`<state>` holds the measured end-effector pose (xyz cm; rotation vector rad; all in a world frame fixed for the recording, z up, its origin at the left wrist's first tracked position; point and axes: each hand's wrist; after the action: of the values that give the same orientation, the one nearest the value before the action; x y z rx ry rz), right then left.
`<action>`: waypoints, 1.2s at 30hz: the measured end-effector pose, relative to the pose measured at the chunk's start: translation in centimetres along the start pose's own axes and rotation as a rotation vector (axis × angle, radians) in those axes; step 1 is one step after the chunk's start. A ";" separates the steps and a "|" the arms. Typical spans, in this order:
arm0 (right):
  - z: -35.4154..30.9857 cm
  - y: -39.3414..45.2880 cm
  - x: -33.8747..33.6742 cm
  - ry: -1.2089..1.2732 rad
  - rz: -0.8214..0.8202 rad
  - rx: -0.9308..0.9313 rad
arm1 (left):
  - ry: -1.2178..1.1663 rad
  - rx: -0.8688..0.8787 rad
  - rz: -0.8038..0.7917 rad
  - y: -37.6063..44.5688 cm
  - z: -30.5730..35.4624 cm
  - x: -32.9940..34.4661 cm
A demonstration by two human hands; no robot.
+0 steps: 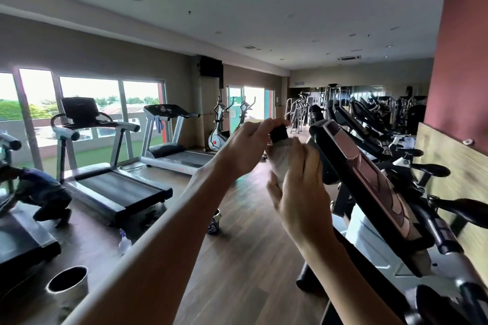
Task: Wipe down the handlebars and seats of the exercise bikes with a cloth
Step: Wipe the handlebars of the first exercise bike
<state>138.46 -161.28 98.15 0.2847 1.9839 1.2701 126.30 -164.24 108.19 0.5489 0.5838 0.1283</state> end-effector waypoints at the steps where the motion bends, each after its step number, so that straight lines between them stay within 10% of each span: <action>1: 0.5 -1.4 -0.3 -0.089 -0.025 -0.003 | 0.000 -0.007 0.006 0.1 -0.3 0.0; 5: 1.8 -4.4 -1.3 -0.406 -0.046 -0.006 | 0.022 0.008 0.013 0.3 -1.0 0.1; 13: -0.7 3.9 -0.5 -0.110 0.023 0.018 | 0.045 0.036 0.124 0.0 -1.1 0.8; 21: 1.5 -4.2 -2.2 -0.356 -0.090 0.024 | 0.179 0.012 0.131 -0.9 0.8 0.9; 36: 1.4 -1.2 -1.5 0.042 -0.098 -0.011 | 0.269 0.029 0.293 -0.1 1.2 1.8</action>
<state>140.71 -161.75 97.57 0.1555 2.0005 1.2330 128.44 -164.40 108.15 0.6484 0.7649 0.4773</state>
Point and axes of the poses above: each hand's wrist, its own y-axis towards the middle knuckle, its own x-axis out of the palm, z = x × y, and after that the axes turned 8 degrees about -z, right-handed
